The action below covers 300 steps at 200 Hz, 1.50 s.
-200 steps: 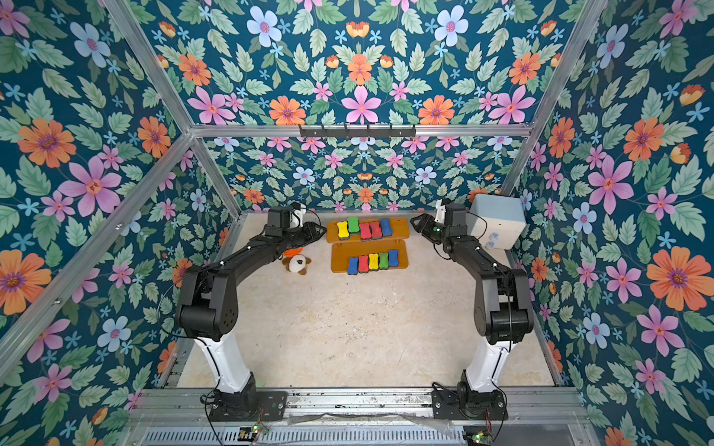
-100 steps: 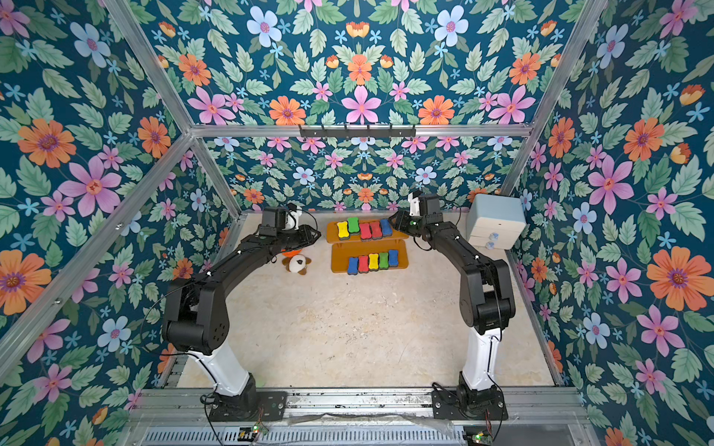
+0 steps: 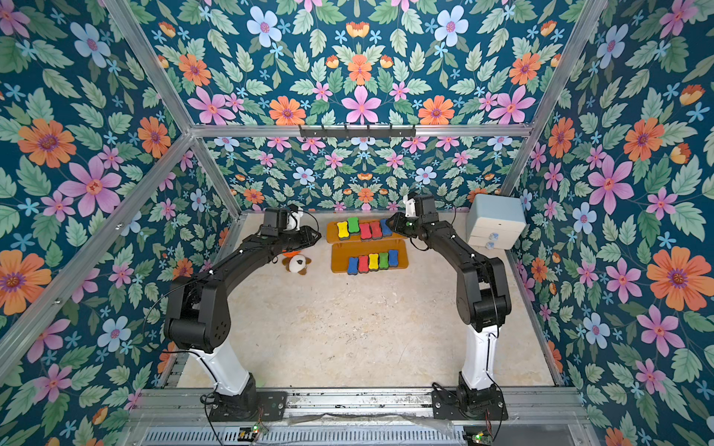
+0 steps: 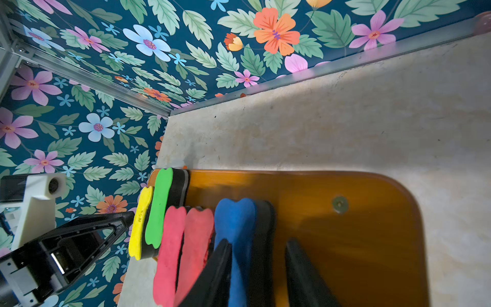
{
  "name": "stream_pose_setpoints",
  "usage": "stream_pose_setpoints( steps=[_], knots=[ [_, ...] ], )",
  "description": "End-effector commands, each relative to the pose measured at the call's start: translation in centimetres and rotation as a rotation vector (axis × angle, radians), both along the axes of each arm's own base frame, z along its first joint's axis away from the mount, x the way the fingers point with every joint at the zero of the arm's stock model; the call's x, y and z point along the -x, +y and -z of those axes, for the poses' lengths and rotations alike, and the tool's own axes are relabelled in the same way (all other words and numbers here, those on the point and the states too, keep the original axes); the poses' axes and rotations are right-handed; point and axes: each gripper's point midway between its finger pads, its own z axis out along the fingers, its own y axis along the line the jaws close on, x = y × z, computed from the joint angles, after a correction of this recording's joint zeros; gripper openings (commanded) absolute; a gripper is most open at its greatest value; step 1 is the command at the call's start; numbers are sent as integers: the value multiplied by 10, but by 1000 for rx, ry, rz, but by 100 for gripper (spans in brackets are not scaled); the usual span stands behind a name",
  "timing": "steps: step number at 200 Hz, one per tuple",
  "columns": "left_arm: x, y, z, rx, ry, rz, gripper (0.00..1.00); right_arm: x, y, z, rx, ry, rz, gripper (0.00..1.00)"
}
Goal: Remove the whiteboard erasers from the shelf
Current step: Pick up the whiteboard eraser from the shelf, then place the whiteboard eraser at the center of the board.
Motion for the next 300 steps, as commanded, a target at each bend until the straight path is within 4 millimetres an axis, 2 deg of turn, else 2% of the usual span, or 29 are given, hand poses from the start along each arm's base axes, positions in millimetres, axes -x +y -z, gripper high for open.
stream_pose_setpoints(
  steps=[1,27,59,102,124,151,174,180,185,188,192,208,225,249,276,300],
  knots=[
    [-1,1,-5,-8,-22,3,36,5,1,5,5,14,-8,35],
    [-1,2,-6,-7,-31,-2,26,5,-1,9,11,21,5,25],
    [0,3,-9,-8,-37,-4,27,8,-4,13,18,25,19,12],
    [5,3,-13,1,-41,-15,33,12,-13,14,25,17,71,0],
    [9,-1,-22,5,-60,-13,36,13,-17,1,10,-11,102,0],
    [16,-8,-31,6,-75,1,39,16,-25,-29,-13,-71,157,0],
    [29,-15,-36,-6,-79,20,41,29,-38,-50,-20,-111,214,0],
    [33,-15,-36,-13,-78,21,42,37,-43,-53,-26,-115,232,0],
    [36,-14,-36,-18,-78,17,42,43,-46,-49,-27,-105,247,0],
    [38,-14,-37,-19,-78,16,43,51,-49,-61,-41,-128,255,0],
    [41,-14,-37,-22,-77,15,43,58,-52,-60,-45,-128,265,0],
    [52,-10,-36,-24,-78,2,43,95,-59,-46,-17,-110,308,0],
    [64,-7,-37,-25,-86,-16,45,141,-65,-19,5,-64,344,0],
    [78,-6,-30,-36,-90,-44,44,214,-62,25,35,21,356,0],
    [91,-23,-27,-45,-83,-3,44,287,-62,66,58,124,385,0],
    [103,-33,-24,-28,-104,12,58,337,-63,92,67,189,397,0]
  ],
)
